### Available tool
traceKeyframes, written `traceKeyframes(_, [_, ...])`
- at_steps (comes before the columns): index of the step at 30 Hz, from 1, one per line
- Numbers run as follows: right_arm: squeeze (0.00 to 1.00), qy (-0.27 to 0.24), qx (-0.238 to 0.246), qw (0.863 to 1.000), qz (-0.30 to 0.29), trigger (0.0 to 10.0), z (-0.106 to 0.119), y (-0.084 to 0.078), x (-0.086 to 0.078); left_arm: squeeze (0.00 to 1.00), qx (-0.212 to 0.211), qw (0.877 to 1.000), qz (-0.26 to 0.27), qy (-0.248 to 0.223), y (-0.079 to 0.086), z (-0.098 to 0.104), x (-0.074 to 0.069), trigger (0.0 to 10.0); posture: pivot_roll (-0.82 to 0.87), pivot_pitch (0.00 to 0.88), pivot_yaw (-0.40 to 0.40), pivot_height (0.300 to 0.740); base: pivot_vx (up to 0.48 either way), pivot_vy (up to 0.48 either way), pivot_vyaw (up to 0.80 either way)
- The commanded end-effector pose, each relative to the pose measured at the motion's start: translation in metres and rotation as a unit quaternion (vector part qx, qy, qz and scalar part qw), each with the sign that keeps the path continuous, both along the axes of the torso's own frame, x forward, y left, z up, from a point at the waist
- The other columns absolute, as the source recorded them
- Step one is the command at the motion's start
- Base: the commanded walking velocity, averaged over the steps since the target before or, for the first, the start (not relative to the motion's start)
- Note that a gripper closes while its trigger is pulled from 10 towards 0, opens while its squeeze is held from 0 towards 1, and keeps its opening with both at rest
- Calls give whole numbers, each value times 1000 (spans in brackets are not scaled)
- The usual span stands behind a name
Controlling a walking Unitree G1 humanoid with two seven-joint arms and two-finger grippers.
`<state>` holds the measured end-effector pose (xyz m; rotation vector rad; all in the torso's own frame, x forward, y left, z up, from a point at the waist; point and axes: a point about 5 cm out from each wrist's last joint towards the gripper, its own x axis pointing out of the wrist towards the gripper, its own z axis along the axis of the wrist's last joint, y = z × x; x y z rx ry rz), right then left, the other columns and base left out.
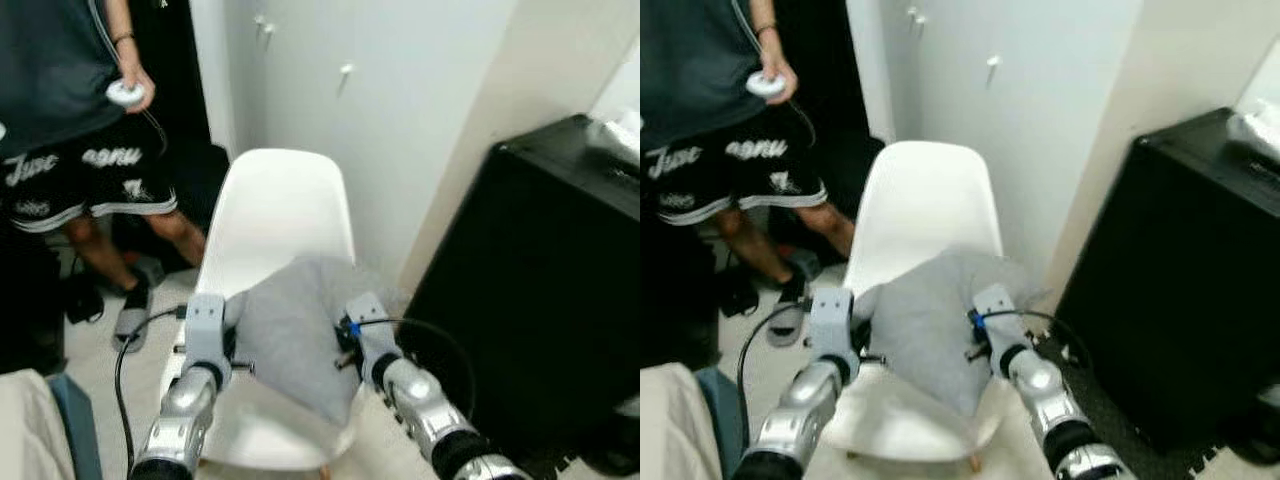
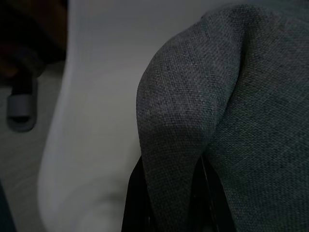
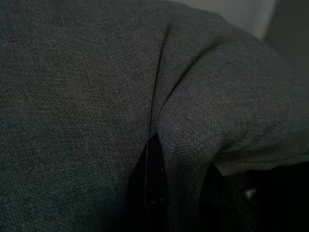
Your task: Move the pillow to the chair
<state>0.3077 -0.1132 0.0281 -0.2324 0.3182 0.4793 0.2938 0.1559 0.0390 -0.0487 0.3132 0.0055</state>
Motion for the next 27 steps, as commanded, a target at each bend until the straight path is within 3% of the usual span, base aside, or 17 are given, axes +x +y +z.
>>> traceKeyframes(1, [0, 0, -8, 1000, 13, 10000, -3, 3, -4, 0, 6, 1000, 24, -16, 13, 5, 0, 10000, -7, 55, -57, 740, 0, 0, 0])
traceKeyframes(20, [0, 11, -6, 1000, 7, 10000, -5, -1, -4, 0, 17, 1000, 25, 6, 12, -4, -1, 10000, 8, 80, -81, 740, 0, 0, 0])
traceKeyframes(27, [0, 25, -20, 999, 24, 10000, -6, 6, -1, 0, 12, 999, 42, 12, 13, -6, 4, 10000, 11, 89, -93, 740, 0, 0, 0])
